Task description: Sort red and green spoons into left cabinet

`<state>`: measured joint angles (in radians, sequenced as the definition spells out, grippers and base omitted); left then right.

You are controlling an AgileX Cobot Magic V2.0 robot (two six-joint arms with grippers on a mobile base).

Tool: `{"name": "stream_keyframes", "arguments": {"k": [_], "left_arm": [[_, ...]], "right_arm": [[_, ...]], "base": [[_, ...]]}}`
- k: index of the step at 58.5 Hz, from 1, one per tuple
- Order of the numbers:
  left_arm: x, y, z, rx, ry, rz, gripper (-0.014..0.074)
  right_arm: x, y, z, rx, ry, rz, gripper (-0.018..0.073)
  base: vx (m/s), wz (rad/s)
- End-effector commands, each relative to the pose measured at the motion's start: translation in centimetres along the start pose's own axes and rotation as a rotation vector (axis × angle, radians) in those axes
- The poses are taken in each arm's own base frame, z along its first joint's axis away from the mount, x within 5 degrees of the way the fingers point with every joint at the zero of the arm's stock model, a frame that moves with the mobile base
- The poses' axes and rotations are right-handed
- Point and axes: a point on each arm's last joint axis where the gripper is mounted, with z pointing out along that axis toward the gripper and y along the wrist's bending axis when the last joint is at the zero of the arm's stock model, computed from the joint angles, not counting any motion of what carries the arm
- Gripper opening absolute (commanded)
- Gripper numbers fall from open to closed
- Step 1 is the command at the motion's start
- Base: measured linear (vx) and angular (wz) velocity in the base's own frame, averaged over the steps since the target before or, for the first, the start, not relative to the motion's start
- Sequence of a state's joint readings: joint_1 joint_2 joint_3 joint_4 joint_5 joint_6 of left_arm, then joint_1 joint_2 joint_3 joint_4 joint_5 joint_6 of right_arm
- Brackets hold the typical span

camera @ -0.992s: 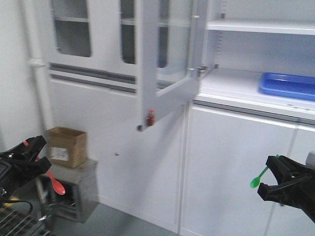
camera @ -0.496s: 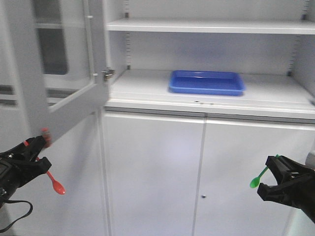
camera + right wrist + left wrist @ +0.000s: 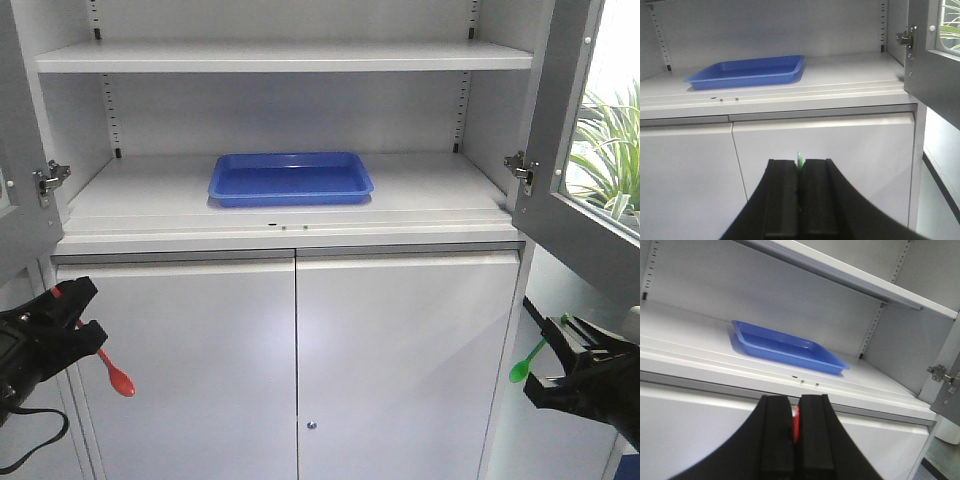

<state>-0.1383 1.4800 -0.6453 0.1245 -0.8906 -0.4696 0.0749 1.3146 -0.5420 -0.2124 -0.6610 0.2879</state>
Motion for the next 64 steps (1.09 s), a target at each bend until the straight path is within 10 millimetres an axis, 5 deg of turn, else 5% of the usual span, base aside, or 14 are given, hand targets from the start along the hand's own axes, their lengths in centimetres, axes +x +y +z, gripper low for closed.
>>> {"name": "stream_keyframes", "arguments": {"k": [1, 64], "left_arm": [[-2.35, -0.98, 0.00, 0.053, -0.132, 0.000, -0.0003], [-2.35, -0.98, 0.00, 0.053, -0.132, 0.000, -0.0003]], "right_arm": [[-2.15, 0.27, -0.14, -0.023, -0.130, -0.011, -0.0006], [-2.15, 0.27, -0.14, -0.023, -0.130, -0.011, -0.0006]], "base": [[0.23, -0.12], [0.30, 0.03]]}}
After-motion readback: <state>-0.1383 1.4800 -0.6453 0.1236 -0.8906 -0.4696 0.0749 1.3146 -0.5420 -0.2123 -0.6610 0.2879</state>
